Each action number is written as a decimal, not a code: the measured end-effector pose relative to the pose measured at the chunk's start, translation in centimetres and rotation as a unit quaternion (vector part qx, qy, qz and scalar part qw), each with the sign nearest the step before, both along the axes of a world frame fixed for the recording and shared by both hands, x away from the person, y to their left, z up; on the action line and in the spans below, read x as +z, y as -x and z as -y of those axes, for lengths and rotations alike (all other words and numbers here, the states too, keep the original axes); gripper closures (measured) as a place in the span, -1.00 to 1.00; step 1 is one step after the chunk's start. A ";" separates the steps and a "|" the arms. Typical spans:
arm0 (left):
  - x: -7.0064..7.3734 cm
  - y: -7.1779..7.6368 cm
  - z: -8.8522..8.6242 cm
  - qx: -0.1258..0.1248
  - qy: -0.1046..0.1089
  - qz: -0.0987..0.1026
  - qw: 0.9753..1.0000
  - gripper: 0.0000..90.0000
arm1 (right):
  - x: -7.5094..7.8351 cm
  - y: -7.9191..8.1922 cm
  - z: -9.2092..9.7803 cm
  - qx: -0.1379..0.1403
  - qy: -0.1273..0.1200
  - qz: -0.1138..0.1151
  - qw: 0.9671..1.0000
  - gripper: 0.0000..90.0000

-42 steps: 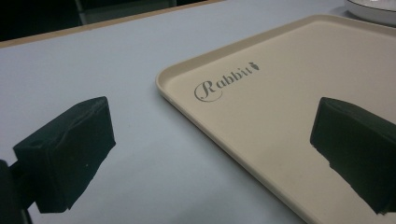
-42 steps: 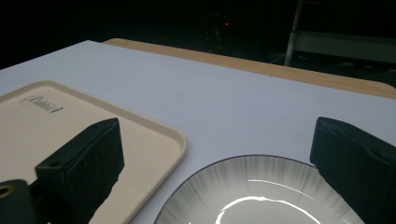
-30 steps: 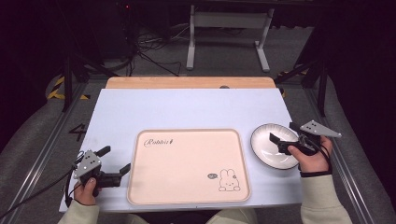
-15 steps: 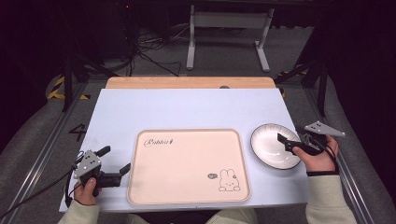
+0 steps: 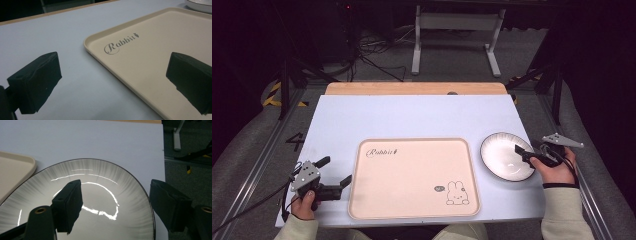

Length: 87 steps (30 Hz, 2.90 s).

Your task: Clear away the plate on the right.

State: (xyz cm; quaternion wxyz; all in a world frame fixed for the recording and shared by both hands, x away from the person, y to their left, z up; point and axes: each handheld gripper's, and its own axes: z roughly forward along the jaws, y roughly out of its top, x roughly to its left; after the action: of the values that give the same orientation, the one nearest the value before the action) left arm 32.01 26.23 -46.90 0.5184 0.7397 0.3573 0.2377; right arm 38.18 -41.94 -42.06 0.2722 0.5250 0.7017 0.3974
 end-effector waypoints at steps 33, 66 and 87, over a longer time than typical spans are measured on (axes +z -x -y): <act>0.0 0.0 0.0 -0.007 0.000 0.003 1.000 -0.99 | -3.1 -0.2 2.5 -0.026 -0.094 -0.083 0.992 -0.08; 0.0 0.0 0.2 -0.006 -0.007 0.003 1.000 -0.99 | -3.0 -0.4 2.9 -0.110 -0.173 -0.104 0.973 0.74; 0.0 0.0 0.2 -0.006 -0.008 0.003 1.000 -0.99 | 0.3 0.8 1.6 -0.097 -0.170 -0.048 0.979 0.88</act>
State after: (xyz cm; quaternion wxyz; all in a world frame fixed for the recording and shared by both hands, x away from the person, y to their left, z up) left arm 31.96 26.07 -46.90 0.5149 0.7450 0.3498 0.2398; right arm 37.41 -43.57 -41.79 0.1822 0.6475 0.5817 0.4573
